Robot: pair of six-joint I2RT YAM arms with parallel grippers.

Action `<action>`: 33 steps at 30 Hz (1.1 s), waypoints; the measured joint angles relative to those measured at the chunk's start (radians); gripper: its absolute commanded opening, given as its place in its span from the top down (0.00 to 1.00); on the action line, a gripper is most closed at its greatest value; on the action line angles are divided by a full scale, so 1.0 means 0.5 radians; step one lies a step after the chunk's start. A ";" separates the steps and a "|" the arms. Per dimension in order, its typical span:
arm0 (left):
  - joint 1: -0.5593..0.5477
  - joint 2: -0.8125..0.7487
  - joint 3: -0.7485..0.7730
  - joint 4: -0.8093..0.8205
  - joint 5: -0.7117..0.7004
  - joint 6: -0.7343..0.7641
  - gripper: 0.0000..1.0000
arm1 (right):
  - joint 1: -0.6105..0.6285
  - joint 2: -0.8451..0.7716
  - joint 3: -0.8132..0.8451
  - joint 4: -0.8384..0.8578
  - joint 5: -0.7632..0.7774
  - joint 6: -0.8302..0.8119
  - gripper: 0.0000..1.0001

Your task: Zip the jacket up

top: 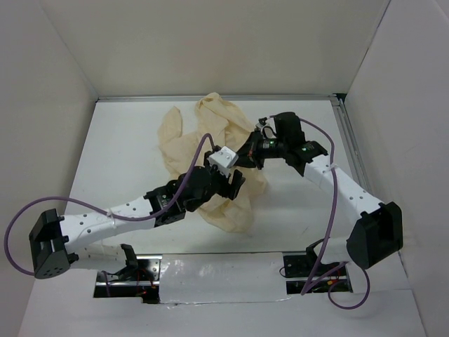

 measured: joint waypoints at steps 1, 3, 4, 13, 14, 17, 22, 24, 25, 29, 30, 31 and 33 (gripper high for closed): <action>-0.002 0.008 -0.004 0.050 -0.044 0.009 0.23 | 0.000 0.000 -0.004 0.041 -0.005 0.063 1.00; -0.002 0.027 -0.014 0.146 -0.128 0.038 0.23 | 0.000 -0.001 -0.005 0.075 -0.011 0.125 1.00; -0.002 0.046 -0.015 0.198 -0.169 0.072 0.24 | 0.000 -0.003 -0.007 0.096 -0.012 0.160 1.00; -0.002 0.241 -0.023 0.454 -0.409 0.470 0.48 | -0.010 -0.024 -0.037 0.167 -0.057 0.297 1.00; 0.001 0.240 -0.026 0.468 -0.430 0.497 0.59 | -0.012 -0.024 -0.037 0.170 -0.068 0.298 1.00; 0.014 0.234 -0.028 0.478 -0.464 0.550 0.71 | -0.027 -0.024 -0.037 0.172 -0.085 0.296 1.00; 0.021 0.198 -0.063 0.462 -0.445 0.585 0.94 | -0.040 -0.024 -0.037 0.173 -0.085 0.279 1.00; 0.024 0.164 -0.092 0.465 -0.407 0.597 1.00 | -0.039 -0.024 -0.037 0.165 -0.092 0.274 1.00; 0.025 0.148 -0.101 0.462 -0.381 0.614 1.00 | -0.040 -0.024 -0.037 0.162 -0.098 0.274 1.00; 0.025 0.094 -0.140 0.465 -0.220 0.622 1.00 | -0.053 0.007 -0.018 0.169 -0.100 0.280 1.00; 0.018 0.082 -0.150 0.465 -0.199 0.623 1.00 | -0.052 0.025 -0.009 0.169 -0.106 0.278 1.00; 0.018 0.066 -0.164 0.465 -0.170 0.622 1.00 | -0.052 0.050 0.004 0.160 -0.108 0.272 1.00; 0.024 0.013 -0.205 0.455 -0.123 0.622 1.00 | -0.056 0.095 0.016 0.159 -0.102 0.265 1.00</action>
